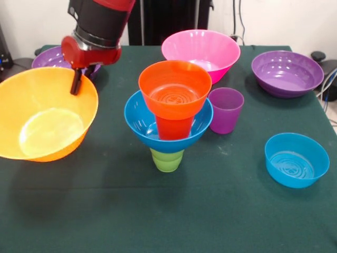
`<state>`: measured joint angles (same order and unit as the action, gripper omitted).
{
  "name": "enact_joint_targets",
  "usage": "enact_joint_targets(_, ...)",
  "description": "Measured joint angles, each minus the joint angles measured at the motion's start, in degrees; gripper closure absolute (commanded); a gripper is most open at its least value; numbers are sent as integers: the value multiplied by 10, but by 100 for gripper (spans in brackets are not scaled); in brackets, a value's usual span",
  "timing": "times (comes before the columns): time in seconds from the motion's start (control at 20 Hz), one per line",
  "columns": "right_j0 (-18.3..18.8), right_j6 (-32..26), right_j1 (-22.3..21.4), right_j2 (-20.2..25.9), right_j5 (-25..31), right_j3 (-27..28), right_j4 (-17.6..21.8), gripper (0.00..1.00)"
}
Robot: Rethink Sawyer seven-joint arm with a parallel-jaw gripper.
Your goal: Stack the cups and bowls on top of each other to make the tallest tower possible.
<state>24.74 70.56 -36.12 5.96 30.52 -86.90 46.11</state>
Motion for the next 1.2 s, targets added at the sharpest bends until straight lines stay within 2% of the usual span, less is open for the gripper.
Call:
enact_joint_targets(0.6,-1,0,-50,-27,-5,-14,-1,100)
enact_joint_targets(1.2,40,0,-138,-13,-4,-52,-48,100)
